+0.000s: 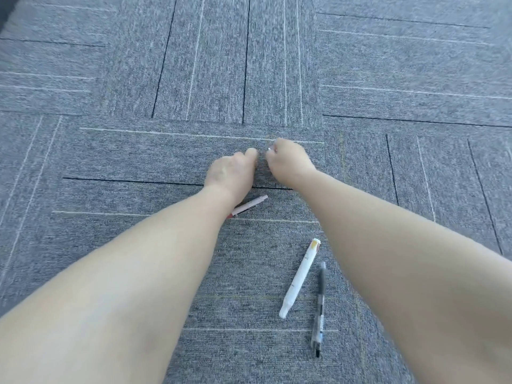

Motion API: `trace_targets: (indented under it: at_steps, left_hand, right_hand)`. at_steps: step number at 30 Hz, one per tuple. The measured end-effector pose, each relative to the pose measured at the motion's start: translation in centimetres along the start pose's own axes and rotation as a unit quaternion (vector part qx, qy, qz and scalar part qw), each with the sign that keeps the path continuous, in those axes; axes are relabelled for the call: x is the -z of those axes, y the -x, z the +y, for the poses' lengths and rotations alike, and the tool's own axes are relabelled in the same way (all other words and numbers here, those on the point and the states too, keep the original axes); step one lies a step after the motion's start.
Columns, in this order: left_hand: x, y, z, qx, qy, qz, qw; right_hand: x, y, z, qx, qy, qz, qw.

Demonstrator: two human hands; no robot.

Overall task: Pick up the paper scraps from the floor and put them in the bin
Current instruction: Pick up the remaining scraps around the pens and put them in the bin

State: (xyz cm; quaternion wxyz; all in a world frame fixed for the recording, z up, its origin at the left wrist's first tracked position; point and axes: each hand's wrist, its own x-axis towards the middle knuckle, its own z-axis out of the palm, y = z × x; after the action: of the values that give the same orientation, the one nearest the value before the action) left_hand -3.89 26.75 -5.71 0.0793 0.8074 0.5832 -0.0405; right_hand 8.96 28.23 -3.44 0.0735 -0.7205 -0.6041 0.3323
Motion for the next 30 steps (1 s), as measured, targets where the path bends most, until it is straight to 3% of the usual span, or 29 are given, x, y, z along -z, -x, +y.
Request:
trace_targets:
  at_steps: [2,7,11,14,19,23,27,30]
  left_hand:
    - [0.1,-0.2,-0.4,0.005,0.024,0.010,1.000]
    - [1.0,-0.2,-0.6,0.038,0.079,-0.004,0.996]
    - [0.7,1.2,1.2,0.096,0.182,0.045,0.978]
    - [1.0,2.8,5.4,0.071,0.267,0.065,0.959]
    - [1.6,6.7,12.7,-0.002,0.347,0.015,0.938]
    - [1.0,11.3,16.0,-0.055,0.321,-0.058,0.944]
    - [0.2,17.9,19.3,-0.227,0.214,-0.185,0.932]
    - [-0.5,21.3,21.1,-0.340,0.103,-0.245,0.902]
  right_hand:
    - [0.0,1.7,1.4,-0.027,-0.098,0.031,0.994]
    - [0.1,7.2,5.0,-0.066,-0.193,0.062,0.977]
    - [1.2,10.1,7.3,-0.079,-0.280,0.066,0.955]
    - [2.3,11.7,9.0,-0.094,-0.349,0.066,0.930]
    - [4.1,15.6,11.2,-0.090,-0.427,0.049,0.899]
    - [6.1,20.1,14.5,-0.063,-0.372,-0.007,0.926]
    - [5.9,26.4,19.0,-0.038,-0.178,-0.073,0.981]
    - [4.4,31.2,22.1,-0.051,-0.035,-0.152,0.986]
